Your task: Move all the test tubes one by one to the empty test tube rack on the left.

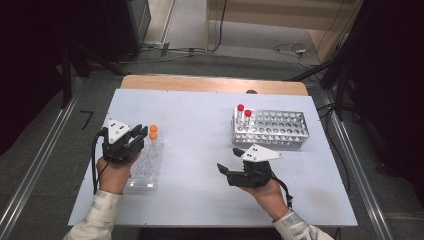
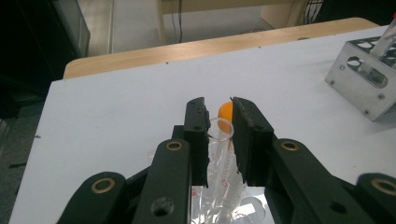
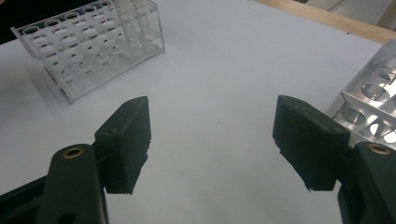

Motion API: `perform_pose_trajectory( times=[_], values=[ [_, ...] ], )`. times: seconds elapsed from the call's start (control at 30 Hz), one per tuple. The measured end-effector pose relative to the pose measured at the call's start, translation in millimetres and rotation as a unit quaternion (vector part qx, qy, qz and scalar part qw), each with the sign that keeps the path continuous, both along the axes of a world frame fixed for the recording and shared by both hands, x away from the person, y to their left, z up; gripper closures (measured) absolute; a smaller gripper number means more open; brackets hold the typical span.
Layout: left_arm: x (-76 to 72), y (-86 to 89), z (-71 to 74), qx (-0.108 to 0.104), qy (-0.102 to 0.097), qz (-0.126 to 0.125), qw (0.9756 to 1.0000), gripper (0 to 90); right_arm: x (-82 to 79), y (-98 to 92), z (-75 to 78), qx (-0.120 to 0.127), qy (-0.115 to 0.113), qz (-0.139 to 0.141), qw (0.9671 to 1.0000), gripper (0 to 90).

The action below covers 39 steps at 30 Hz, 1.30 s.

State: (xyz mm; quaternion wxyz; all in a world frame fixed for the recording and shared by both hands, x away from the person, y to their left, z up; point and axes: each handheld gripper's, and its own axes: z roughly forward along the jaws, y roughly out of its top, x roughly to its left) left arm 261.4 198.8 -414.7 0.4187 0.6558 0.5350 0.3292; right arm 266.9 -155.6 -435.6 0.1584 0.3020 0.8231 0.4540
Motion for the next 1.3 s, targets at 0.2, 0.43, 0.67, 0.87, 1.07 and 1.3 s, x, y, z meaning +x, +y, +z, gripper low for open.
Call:
perform_pose_trajectory(
  times=[0.2, 0.43, 0.67, 0.87, 1.07, 1.3],
  values=[
    [0.3, -1.4, -4.1, 0.004, 0.007, 0.000, 1.0000, 76.1, 0.0, 0.0, -0.1, 0.001, 0.001, 0.000, 1.0000, 26.7],
    [-0.1, -1.9, -3.9, 0.000, 0.008, -0.002, 1.0000, 75.1, 0.1, -0.1, -0.1, 0.001, 0.002, -0.001, 1.0000, 26.6],
    [-1.3, -2.3, -2.2, -0.003, 0.006, -0.003, 1.0000, 73.2, -0.2, 0.3, -0.5, 0.002, 0.003, -0.002, 1.0000, 26.7],
    [-3.1, 0.5, 1.0, -0.016, 0.004, -0.001, 0.9999, 71.1, 0.9, -1.2, -0.2, 0.002, 0.001, -0.005, 1.0000, 26.8],
    [-4.3, 2.6, 5.0, -0.049, 0.010, -0.012, 0.9987, 59.5, 4.7, -5.1, -0.6, 0.002, 0.001, -0.019, 0.9998, 26.9],
    [-5.6, -3.1, 8.2, -0.054, 0.010, -0.023, 0.9982, 39.9, 13.0, -14.4, -0.9, 0.000, -0.005, -0.048, 0.9989, 27.1]
  ],
)
